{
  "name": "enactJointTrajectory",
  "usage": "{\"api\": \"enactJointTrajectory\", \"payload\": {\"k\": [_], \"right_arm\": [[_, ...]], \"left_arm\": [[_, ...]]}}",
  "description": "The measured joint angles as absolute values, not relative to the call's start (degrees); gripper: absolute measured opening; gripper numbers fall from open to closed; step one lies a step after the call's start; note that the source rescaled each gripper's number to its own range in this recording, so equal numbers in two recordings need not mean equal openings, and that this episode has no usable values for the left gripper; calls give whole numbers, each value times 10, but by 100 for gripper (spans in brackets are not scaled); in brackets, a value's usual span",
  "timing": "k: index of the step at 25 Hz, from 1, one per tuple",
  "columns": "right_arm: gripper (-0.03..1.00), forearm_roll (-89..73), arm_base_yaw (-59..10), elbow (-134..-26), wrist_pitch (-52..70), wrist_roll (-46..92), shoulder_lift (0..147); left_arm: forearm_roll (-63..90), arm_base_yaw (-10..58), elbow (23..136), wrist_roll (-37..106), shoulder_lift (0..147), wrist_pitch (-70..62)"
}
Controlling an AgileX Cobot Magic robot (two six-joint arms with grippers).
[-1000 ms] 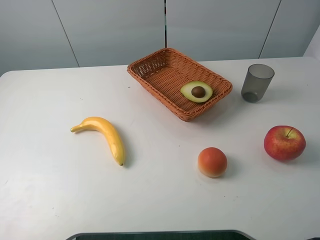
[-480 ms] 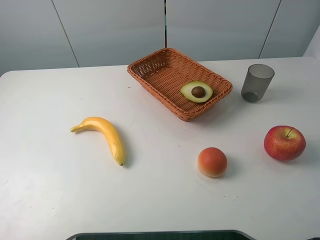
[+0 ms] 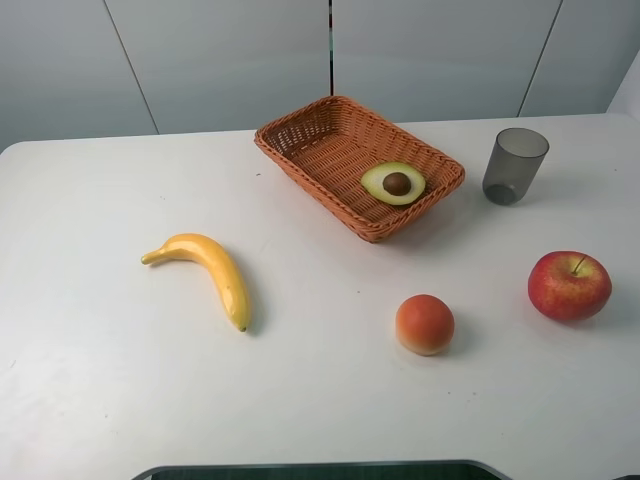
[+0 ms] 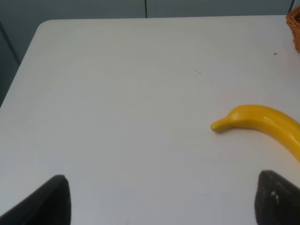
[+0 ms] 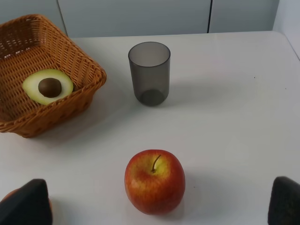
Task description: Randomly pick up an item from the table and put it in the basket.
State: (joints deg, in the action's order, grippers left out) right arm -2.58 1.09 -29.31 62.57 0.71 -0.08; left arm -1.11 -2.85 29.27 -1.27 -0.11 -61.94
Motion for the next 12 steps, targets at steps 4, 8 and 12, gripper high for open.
{"api": "enactJointTrajectory", "payload": {"k": [4,8,12], "right_arm": [[100,-23,11,-293,626,0,-1],[100,-22,11,-293,626,-5,-1],[100,-21,11,-293,626,-8,-1]], "left_arm": [[-11,-28,293,-13,-1,-619],[-11,-28,293,-13,-1,-619],[-11,-28,293,-13,-1,-619]]}}
